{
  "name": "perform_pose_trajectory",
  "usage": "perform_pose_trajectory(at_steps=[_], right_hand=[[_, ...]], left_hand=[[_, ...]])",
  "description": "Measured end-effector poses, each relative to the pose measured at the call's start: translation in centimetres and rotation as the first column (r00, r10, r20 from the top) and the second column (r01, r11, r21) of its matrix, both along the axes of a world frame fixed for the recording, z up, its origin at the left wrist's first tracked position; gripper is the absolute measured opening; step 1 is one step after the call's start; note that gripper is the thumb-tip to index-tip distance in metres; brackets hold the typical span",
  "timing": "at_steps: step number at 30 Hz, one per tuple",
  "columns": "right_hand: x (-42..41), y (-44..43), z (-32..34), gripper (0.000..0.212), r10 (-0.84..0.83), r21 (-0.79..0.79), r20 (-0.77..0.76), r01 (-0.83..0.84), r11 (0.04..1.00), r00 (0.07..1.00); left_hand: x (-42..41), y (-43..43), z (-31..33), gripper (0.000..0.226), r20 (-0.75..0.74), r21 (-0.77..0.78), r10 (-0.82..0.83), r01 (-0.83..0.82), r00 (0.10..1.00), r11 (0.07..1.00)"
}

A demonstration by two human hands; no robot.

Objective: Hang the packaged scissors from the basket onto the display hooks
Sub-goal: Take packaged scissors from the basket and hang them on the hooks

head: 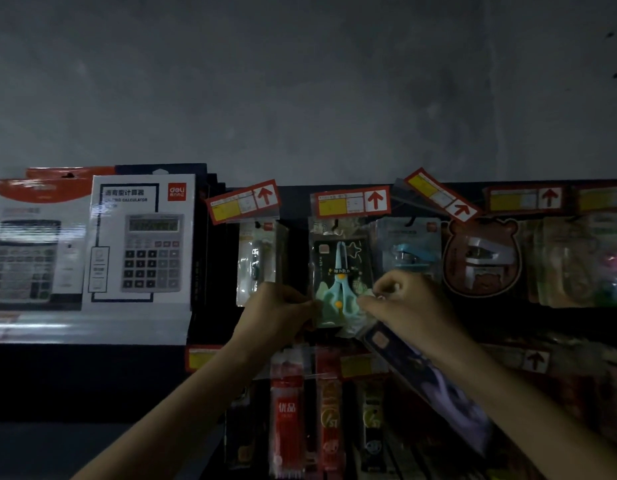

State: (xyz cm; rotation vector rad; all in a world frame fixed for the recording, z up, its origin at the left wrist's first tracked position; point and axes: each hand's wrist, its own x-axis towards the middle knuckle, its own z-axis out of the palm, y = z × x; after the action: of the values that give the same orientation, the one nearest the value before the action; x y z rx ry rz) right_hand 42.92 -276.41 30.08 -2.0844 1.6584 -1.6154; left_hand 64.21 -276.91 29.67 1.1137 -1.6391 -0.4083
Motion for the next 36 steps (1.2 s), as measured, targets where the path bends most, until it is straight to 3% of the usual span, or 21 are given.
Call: perform_pose_trajectory(at_steps=[12, 22, 29, 36], right_hand=[[2.5, -2.8, 0.2, 0.031, -0.271, -0.018, -0.092, 0.271, 0.963, 0.958], [4.1, -3.3, 0.0, 0.027, -0.401, -0.099, -0.213, 0.389, 0.916, 0.891], [3.9, -3.3, 0.2, 0.028, -0.412, -0.119, -0.248, 0.394, 0.911, 0.877], [3.6, -2.7, 0.0, 0.029, -0.408, -0.122, -0.255, 0.389, 0.913, 0.877]], left_hand=[[-1.5, -3.0, 0.6, 0.017, 0.248, -0.107, 0.321, -0.303, 0.914, 0.947], [-2.8, -4.7, 0.0, 0.014, 0.258, -0.157, 0.498, -0.473, 0.828, 0.867], [-2.5, -4.3, -0.6, 0.011, 0.275, -0.174, 0.476, -0.444, 0.835, 0.879], [-2.4, -2.7, -1.3, 0.018, 0.371, -0.256, 0.371, -0.291, 0.851, 0.922]])
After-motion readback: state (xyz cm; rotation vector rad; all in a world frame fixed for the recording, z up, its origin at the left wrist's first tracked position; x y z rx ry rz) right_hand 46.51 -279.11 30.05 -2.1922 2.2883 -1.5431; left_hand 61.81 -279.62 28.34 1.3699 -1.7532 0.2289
